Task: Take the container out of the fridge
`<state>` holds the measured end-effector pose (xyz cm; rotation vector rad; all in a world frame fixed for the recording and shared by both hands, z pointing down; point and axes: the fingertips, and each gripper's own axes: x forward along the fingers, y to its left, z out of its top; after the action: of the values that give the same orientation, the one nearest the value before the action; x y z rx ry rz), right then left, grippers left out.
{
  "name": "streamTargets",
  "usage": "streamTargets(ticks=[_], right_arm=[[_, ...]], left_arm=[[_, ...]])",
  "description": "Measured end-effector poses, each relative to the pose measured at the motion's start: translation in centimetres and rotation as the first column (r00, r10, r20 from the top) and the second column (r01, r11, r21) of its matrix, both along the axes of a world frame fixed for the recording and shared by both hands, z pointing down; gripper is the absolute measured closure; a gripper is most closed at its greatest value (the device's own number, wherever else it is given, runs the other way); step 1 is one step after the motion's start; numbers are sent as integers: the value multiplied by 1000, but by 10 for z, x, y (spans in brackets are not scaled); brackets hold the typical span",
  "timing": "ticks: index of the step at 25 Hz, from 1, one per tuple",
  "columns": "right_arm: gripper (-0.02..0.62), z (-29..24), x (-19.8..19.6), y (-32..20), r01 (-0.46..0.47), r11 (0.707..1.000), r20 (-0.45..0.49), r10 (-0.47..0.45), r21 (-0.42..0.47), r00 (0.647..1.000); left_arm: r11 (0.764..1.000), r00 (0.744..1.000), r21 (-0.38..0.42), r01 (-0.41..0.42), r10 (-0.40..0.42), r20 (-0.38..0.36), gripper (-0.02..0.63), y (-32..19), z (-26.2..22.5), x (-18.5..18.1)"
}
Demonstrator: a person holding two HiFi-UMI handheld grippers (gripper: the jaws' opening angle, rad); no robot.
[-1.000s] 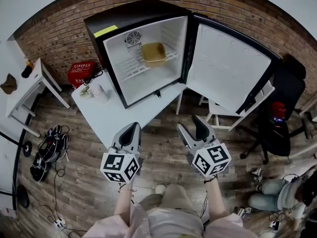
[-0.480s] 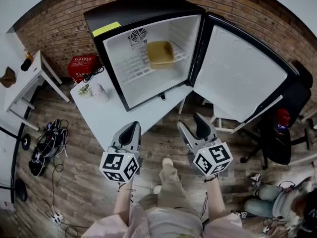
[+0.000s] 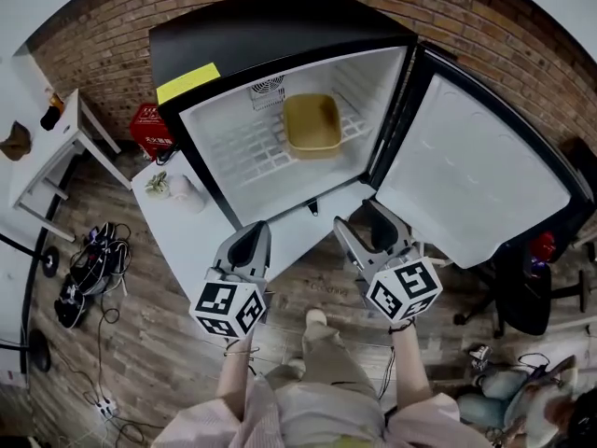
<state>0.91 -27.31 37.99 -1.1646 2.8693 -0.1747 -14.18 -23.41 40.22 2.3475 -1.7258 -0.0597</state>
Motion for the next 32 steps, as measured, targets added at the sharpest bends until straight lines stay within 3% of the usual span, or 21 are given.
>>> streamTargets(ticks=[11,18,25,32], right_arm=[[344,-19,-16,-65,71,993,-107,-60,98,992],[345,-30,-35,-91,184,967,-232,-141,178,962],[345,-37,-56,-100,316,924,-394,-214,215,894],[345,-31,-79,-106,447,875,-584,-269,184,766]], left_arm=[[999,1000,-23,22,-22,-6,614,-53,-1,3],[999,1000,-30,17,-17,11,614,-77,-1,13],[999,1000,-41,13,-12,19,614,-86,-1,20],[998,1000,-57,-4,5,17,614,-91,-1,19]])
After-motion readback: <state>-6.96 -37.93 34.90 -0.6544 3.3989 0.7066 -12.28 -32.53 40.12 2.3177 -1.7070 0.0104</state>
